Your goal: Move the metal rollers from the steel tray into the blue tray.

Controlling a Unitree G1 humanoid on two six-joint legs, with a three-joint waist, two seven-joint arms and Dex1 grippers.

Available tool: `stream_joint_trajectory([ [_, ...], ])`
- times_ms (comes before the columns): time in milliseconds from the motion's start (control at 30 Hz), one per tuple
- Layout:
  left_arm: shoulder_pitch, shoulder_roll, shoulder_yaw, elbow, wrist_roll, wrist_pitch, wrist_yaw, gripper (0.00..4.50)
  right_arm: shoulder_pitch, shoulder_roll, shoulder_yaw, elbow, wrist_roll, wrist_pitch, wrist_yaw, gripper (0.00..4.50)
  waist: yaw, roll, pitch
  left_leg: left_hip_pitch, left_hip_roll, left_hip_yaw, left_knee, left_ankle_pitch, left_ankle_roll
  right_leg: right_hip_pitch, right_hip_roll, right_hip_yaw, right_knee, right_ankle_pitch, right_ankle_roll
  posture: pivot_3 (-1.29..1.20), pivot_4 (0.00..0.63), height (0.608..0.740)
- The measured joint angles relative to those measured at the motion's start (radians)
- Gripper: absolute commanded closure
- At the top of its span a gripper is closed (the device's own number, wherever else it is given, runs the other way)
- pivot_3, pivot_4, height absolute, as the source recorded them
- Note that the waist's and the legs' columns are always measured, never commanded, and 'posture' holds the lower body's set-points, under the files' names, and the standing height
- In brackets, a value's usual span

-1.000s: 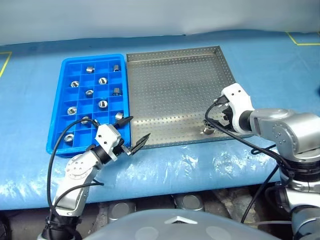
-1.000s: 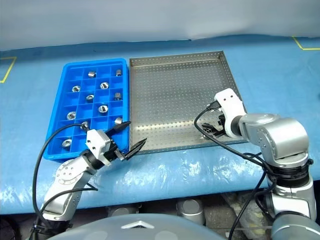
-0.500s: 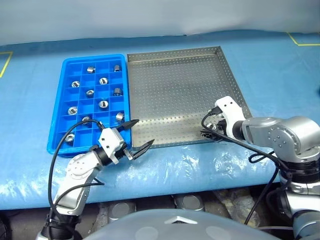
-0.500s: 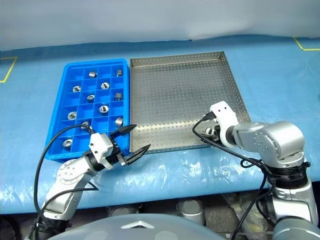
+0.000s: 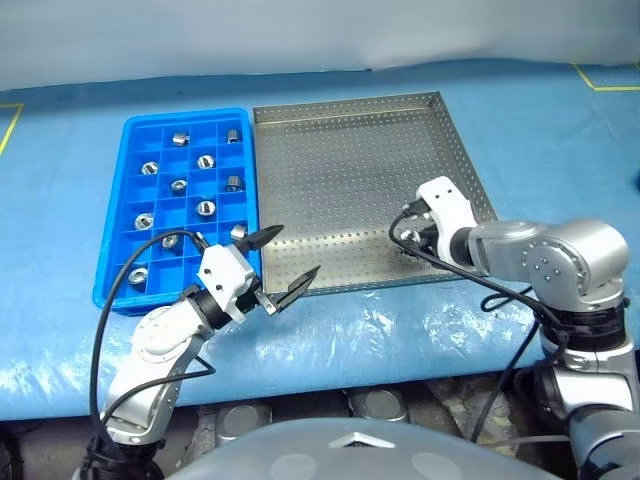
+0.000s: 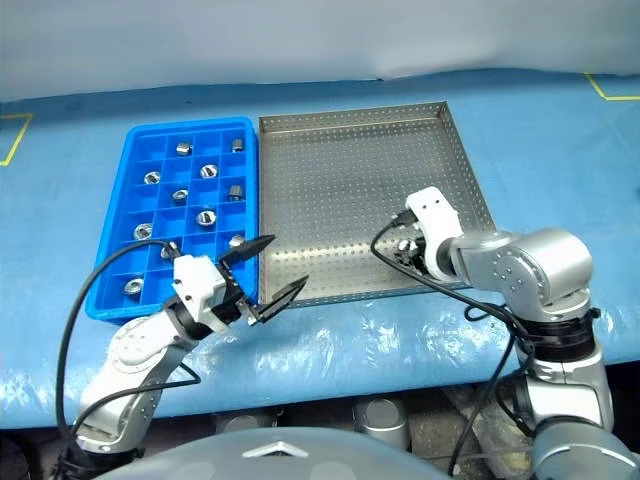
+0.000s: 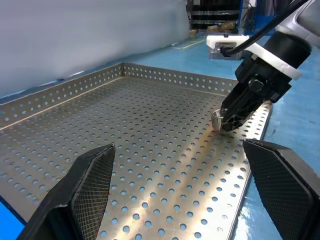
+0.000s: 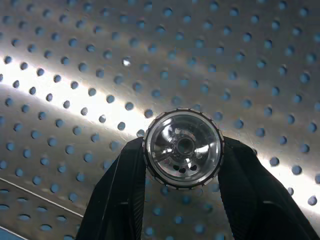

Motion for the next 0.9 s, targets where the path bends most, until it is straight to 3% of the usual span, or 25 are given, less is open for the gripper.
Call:
stream_joint_trajectory([
  [233,0.114,-0.03,0.076,-0.083,0.002,0.071,0.135,0.0,-0.116,0.151,0.134,0.026,-0.086,-0.188,0.045,2.81,0.028,0.0,0.0,-0.001,0.0,0.0,-0.001,0.0,0.001,-0.001,-0.001,-0.001,-0.001,0.002,-0.004,0.09,0.15,0.74],
  [567,0.327,-0.109,0.196,-0.218,0.018,0.079,0.282,0.0,-0.262,0.316,0.372,0.206,-0.23,-0.511,0.235,2.81,0.091,0.0,0.0,-0.001,0.0,-0.002,-0.002,0.0,0.001,-0.001,-0.001,-0.003,-0.001,0.001,-0.005,0.25,0.15,0.74],
  [900,0.545,-0.206,0.205,-0.276,0.077,-0.004,0.349,0.0,-0.263,0.432,0.539,0.394,-0.337,-0.709,0.411,2.81,0.164,-0.001,0.0,-0.001,0.0,-0.003,-0.002,0.0,0.0,-0.001,-0.001,-0.005,-0.001,0.0,-0.007,0.39,0.15,0.74],
])
